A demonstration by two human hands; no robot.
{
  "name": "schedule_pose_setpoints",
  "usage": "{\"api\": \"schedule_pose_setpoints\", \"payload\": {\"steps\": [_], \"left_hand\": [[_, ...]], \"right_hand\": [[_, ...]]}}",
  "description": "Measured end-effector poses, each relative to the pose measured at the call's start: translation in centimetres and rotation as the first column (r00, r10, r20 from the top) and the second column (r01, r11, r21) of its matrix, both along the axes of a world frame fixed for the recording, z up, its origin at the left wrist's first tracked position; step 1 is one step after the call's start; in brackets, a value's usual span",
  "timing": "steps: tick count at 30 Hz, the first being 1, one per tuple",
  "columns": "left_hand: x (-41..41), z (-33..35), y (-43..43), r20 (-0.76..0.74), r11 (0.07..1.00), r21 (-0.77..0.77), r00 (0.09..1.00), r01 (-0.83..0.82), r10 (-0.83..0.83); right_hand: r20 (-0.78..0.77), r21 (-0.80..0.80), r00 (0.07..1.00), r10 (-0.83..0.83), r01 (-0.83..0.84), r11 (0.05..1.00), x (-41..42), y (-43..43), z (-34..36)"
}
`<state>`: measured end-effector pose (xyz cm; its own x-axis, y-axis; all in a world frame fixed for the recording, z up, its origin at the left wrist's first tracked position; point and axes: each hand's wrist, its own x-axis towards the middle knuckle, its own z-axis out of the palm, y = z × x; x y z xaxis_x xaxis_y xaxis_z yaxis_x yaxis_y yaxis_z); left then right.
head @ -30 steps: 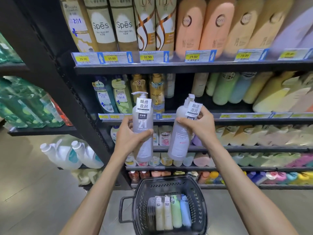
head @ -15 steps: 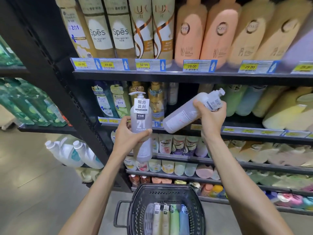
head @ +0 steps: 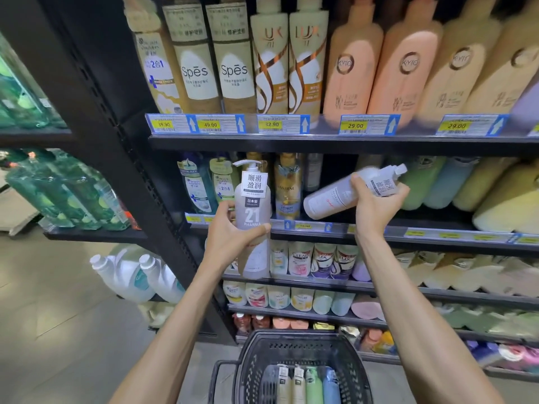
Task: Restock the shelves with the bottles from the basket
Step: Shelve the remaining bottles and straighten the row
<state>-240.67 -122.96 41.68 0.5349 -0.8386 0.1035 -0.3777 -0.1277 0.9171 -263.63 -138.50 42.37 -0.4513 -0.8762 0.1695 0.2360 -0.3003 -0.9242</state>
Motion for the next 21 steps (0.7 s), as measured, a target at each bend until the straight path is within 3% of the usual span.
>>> {"api": "schedule_pose_setpoints", "payload": {"steps": [6,15,21], "left_hand": [[1.0,-0.1,-0.4,0.003,1.0,0.009,1.0,0.019,-0.019],[1.6,-0.4,-0.6,-0.014,0.997,0.009,0.997,0.073,-0.073],[1.2,-0.6,-0.7,-0.068,0.997,-0.004,0.995,0.076,-0.076]], "right_hand": [[-0.188,-0.002,0.982,-0.003,0.003,1.0,1.1,-0.8,-0.8],[-0.481,0.012,0.871,0.105,-0.113,0.994,1.9,-1.9,-0.7],[-0.665,0.148,0.701,0.257,-0.213,0.966,2.2,-2.7,0.0]]}}
